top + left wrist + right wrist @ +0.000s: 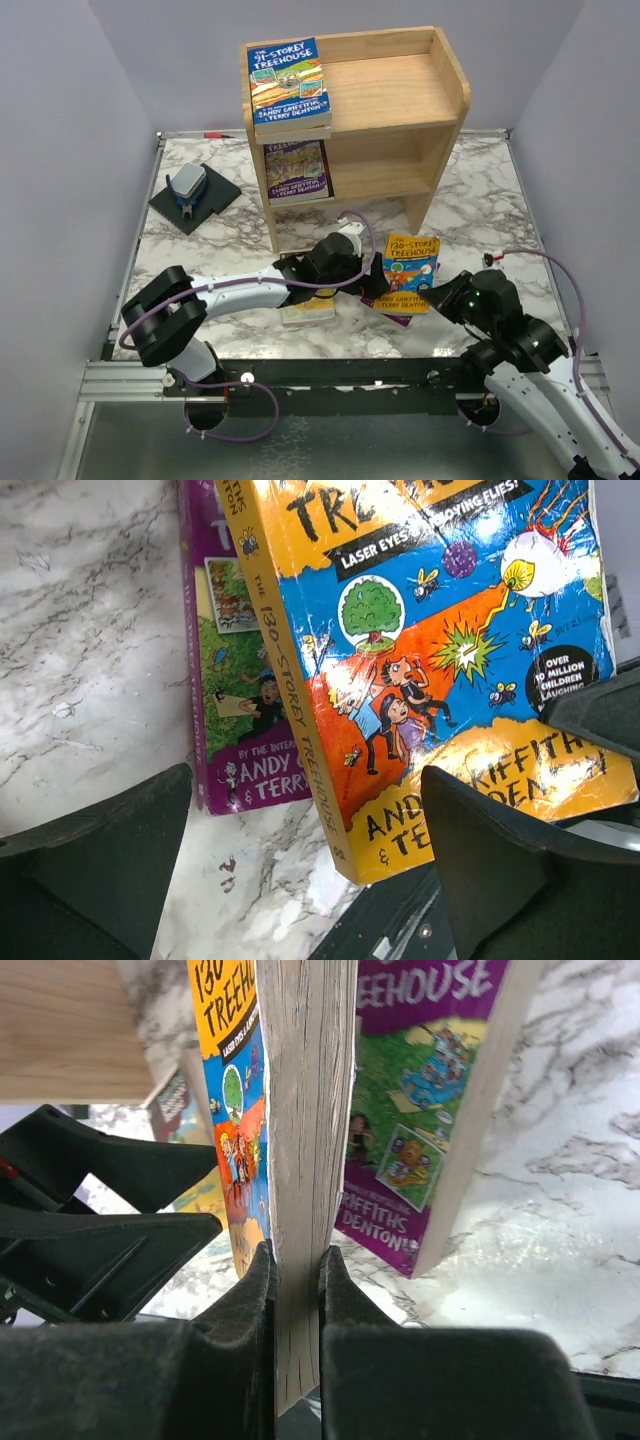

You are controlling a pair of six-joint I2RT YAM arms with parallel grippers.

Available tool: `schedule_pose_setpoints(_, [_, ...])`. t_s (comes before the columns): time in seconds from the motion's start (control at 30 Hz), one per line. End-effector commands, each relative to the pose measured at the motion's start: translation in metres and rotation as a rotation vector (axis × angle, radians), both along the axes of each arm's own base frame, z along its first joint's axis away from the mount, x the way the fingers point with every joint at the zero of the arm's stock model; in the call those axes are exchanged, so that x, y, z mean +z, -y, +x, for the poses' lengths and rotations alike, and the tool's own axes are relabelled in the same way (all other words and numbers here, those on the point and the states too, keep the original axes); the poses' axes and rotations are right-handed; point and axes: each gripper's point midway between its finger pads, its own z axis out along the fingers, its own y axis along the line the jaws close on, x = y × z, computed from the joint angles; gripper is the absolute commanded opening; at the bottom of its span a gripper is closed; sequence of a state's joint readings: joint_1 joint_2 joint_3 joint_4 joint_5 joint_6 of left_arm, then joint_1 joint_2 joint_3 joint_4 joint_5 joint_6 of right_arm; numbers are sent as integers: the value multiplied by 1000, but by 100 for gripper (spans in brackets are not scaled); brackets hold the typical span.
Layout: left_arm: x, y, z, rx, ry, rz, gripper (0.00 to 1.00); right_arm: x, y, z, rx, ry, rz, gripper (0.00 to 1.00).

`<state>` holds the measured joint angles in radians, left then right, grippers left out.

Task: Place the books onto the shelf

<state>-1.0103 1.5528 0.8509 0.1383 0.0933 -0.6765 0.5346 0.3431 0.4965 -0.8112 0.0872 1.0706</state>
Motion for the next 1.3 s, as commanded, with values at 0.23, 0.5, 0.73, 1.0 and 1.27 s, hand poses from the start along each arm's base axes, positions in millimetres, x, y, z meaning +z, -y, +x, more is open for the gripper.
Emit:
schedule_pose_setpoints(0.23, [89, -26, 2, 29, 182, -69, 98, 98, 3, 6, 83, 291, -9, 0])
schedule_pose_setpoints(0.5, [135, -67, 0, 52, 336, -31, 99, 161, -19, 10, 235, 461, 0, 0])
schedule_pose_setpoints(0.73, [157, -107, -7, 63, 450, 23, 99, 215, -31, 18, 314, 594, -27, 0])
schedule_pose_setpoints(1.0, [165, -143, -19, 71, 537, 36, 99, 282, -30, 8, 386, 734, -68, 0])
schedule_pose_setpoints(1.27, [151, -157, -22, 83, 554, 56, 99, 337, -38, 26, 369, 795, -66, 0])
